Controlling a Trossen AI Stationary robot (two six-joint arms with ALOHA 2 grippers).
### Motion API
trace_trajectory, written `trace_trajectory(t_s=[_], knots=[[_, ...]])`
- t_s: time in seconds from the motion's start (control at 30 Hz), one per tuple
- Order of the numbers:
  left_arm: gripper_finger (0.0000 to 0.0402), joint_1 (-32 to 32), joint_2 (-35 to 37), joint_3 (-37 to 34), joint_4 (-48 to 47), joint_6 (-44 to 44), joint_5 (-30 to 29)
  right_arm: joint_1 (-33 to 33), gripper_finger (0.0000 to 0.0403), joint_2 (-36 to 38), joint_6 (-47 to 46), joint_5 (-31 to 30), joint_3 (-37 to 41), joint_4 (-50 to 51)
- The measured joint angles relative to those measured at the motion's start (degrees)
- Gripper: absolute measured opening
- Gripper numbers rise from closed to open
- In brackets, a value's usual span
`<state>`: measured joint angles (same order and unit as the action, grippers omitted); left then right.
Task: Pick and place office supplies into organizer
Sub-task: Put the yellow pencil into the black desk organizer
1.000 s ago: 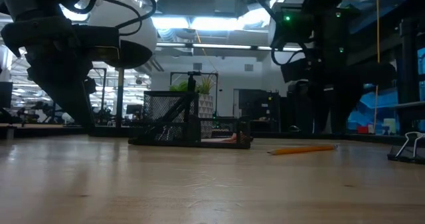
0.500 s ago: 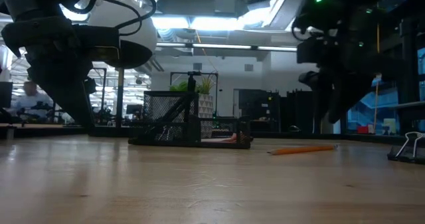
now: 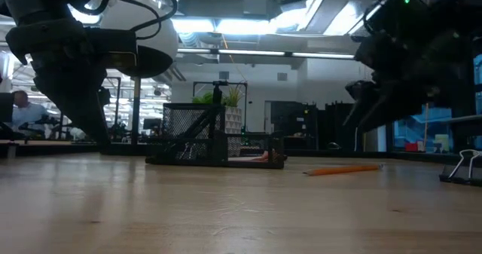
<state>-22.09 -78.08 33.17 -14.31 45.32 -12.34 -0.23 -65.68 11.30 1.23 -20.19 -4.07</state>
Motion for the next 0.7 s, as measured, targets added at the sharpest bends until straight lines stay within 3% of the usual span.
trace_trajectory(t_s=[0.37, 0.57, 0.7], knots=[[0.0097, 0.0, 0.0, 0.0, 0.0, 0.0, 0.0, -2.8, 0.0179, 0.0, -0.3, 0.0, 7.3, -3.3], [0.0097, 0.0, 0.0, 0.0, 0.8, 0.0, 0.0, -5.6, 0.0179, 0.0, 1.3, 0.0, 11.6, -10.1], [0.0097, 0.0, 0.0, 0.0, 1.4, 0.0, 0.0, -6.7, 0.0179, 0.0, 1.5, 2.4, 12.0, -11.7]])
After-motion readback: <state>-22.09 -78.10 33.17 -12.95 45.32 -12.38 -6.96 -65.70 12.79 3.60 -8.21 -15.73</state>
